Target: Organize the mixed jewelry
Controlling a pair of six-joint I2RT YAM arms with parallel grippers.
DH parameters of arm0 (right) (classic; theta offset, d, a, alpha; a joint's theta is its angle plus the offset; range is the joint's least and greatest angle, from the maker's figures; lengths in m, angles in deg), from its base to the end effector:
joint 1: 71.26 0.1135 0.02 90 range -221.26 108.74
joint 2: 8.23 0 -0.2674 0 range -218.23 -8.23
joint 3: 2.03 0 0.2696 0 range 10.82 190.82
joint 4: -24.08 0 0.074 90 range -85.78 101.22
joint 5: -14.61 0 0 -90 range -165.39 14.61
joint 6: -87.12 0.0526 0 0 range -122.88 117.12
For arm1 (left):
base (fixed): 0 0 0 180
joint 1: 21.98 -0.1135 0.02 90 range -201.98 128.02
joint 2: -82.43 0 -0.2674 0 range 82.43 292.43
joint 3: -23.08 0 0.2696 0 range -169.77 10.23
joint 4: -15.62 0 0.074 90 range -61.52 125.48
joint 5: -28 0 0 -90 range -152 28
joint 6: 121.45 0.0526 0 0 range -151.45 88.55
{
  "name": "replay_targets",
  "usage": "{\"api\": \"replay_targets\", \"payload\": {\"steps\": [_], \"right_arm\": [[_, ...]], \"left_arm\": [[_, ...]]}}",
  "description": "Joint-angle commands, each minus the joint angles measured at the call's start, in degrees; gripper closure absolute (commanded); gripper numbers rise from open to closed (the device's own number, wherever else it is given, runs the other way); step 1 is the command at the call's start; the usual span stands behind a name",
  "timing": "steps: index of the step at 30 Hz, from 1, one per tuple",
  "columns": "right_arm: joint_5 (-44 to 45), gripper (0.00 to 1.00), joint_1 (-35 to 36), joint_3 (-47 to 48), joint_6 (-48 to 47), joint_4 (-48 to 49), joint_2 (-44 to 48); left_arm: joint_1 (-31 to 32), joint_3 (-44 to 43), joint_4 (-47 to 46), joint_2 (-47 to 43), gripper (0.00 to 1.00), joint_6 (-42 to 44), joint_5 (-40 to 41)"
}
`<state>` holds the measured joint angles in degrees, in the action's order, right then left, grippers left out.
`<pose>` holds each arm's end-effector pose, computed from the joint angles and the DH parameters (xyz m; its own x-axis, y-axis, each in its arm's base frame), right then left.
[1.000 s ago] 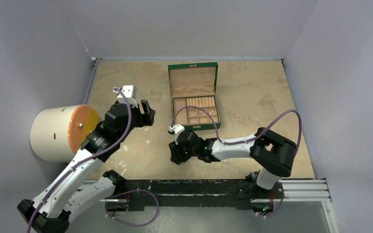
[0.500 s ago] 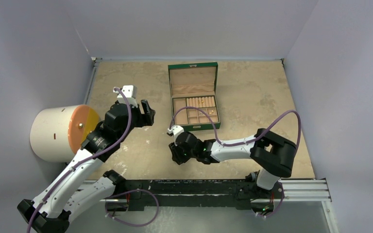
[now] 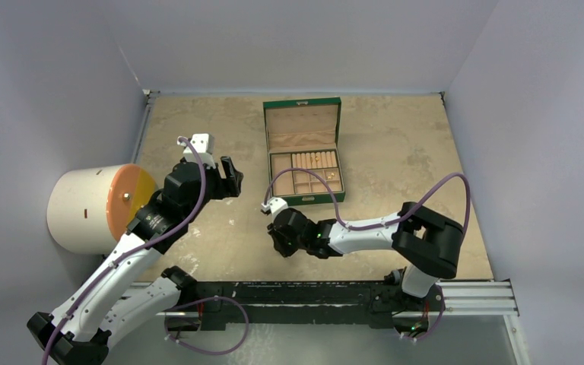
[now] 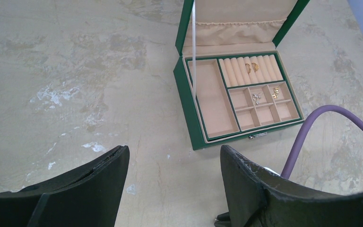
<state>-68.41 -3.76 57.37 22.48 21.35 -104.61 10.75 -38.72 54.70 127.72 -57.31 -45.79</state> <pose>0.1445 0.3322 0.1364 -0.5984 -0.3337 -0.7284 -0.6916 0.6741 0.2593 0.1807 -0.0987 0.3324 -0.4224 -0.2264 -0.8777 0.1312 0.9428 -0.3064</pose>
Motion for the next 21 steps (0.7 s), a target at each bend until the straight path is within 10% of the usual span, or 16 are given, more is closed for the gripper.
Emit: {"api": "replay_targets", "payload": {"steps": [1, 21], "right_arm": [[2.4, 0.86, 0.5, 2.1, -0.7, -1.9, 0.5], [6.3, 1.00, 0.5, 0.1, 1.1, -1.1, 8.0]], "left_arm": [[-0.4, -0.3, -1.4, -0.6, 0.30, 0.6, -0.2], [-0.4, -0.3, -1.4, -0.4, 0.30, 0.6, -0.2]]}}
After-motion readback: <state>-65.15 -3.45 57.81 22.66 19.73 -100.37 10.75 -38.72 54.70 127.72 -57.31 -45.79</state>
